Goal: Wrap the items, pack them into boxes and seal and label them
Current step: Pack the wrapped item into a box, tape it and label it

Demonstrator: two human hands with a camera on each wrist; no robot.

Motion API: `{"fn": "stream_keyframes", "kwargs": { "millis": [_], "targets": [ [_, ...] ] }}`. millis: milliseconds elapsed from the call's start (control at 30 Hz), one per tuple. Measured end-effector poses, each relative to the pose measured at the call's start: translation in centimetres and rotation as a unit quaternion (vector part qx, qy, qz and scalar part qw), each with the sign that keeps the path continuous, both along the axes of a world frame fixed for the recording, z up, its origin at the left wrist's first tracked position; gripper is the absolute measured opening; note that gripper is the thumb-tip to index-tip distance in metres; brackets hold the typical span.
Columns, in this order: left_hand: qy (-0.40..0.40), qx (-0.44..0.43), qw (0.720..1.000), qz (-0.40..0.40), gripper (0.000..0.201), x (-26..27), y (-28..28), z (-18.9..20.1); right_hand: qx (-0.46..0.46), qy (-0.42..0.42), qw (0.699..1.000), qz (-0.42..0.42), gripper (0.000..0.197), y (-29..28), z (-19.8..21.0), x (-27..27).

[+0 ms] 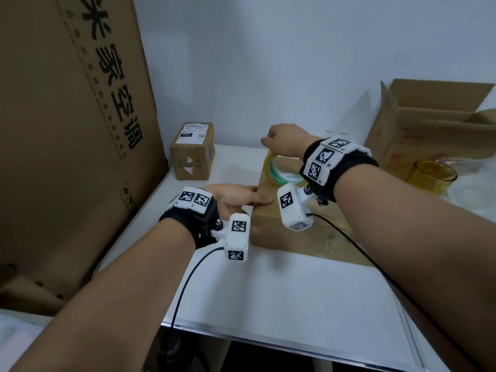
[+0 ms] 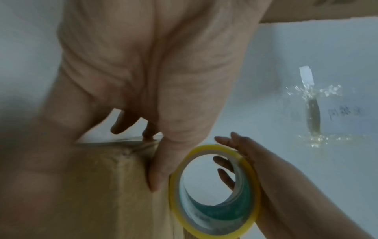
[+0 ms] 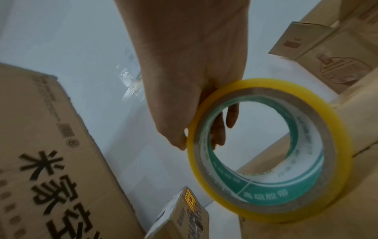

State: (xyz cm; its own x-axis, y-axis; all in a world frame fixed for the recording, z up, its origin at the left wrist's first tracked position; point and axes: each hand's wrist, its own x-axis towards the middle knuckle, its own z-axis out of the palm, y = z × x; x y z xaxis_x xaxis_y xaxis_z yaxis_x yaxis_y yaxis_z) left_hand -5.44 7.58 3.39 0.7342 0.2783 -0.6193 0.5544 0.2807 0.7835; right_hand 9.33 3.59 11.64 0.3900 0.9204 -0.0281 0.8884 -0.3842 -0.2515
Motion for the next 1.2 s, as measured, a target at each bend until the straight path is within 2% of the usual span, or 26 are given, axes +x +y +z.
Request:
{"fn": "stream_keyframes", "kwargs": {
  "millis": [133, 267, 367, 467, 567, 667, 767, 800, 867, 933, 1000, 1067, 1133, 1167, 1200],
  "targets": [
    [-0.009, 0.05, 0.997, 0.057, 0.031, 0.6, -0.9, 0.4, 0.044, 0.116, 0.992, 0.034, 0.051, -2.5, 0.6, 1.6],
    [0.002, 0.126, 0.987, 0.1, 0.036, 1.3, -0.2, 1.0, 0.068, 0.243, 0.968, 0.023, 0.056, -5.5, -0.3, 4.0],
    [0.02, 0.197, 0.972, 0.125, 0.033, 2.6, 0.7, 1.4, 0.064, 0.275, 0.959, 0.002, 0.06, -6.0, -1.1, 5.1],
    [0.017, 0.279, 0.949, 0.148, 0.04, 4.6, 2.0, 1.1, 0.077, 0.305, 0.948, -0.038, 0.053, -5.3, -1.7, 5.8],
    [0.014, 0.358, 0.92, 0.161, 0.037, 6.3, 3.0, 0.7, 0.09, 0.301, 0.946, -0.078, 0.048, -4.6, -1.9, 7.2],
    [0.021, 0.492, 0.863, 0.116, 0.031, 7.7, 3.4, 0.1, 0.089, 0.287, 0.949, -0.099, 0.048, -4.5, -2.1, 8.3],
    [0.019, 0.624, 0.781, 0.011, 0.038, 8.7, 3.3, -0.5, 0.069, 0.282, 0.952, -0.095, 0.059, -4.5, -2.2, 8.8],
    [0.004, 0.643, 0.765, -0.022, 0.04, 9.1, 3.2, -0.9, 0.067, 0.272, 0.955, -0.094, 0.062, -4.4, -2.3, 8.8],
    [-0.005, 0.638, 0.766, -0.075, 0.046, 9.7, 2.3, -1.4, 0.072, 0.242, 0.963, -0.091, 0.063, -4.3, -2.3, 8.9],
    [0.045, 0.626, 0.77, -0.117, 0.052, 10.2, 1.0, -2.1, 0.063, 0.228, 0.968, -0.088, 0.064, -4.2, -2.3, 9.1],
    [0.063, 0.619, 0.773, -0.123, 0.056, 10.6, 0.0, -2.7, 0.041, 0.227, 0.969, -0.087, 0.066, -4.5, -2.3, 9.3],
    [0.016, 0.623, 0.78, -0.044, 0.061, 10.7, -0.6, -2.3, 0.031, 0.228, 0.97, -0.081, 0.062, -4.8, -2.1, 9.3],
    [-0.042, 0.584, 0.808, 0.068, 0.07, 10.7, -0.9, -1.2, 0.031, 0.229, 0.97, -0.079, 0.055, -5.2, -2.0, 9.2],
    [-0.066, 0.561, 0.822, 0.079, 0.075, 10.8, -0.9, -0.8, 0.03, 0.229, 0.97, -0.078, 0.053, -5.3, -1.9, 9.3],
    [-0.07, 0.545, 0.834, 0.057, 0.079, 11.0, -1.0, -0.6, 0.029, 0.231, 0.969, -0.079, 0.052, -5.5, -1.9, 9.5]
  ]
}}
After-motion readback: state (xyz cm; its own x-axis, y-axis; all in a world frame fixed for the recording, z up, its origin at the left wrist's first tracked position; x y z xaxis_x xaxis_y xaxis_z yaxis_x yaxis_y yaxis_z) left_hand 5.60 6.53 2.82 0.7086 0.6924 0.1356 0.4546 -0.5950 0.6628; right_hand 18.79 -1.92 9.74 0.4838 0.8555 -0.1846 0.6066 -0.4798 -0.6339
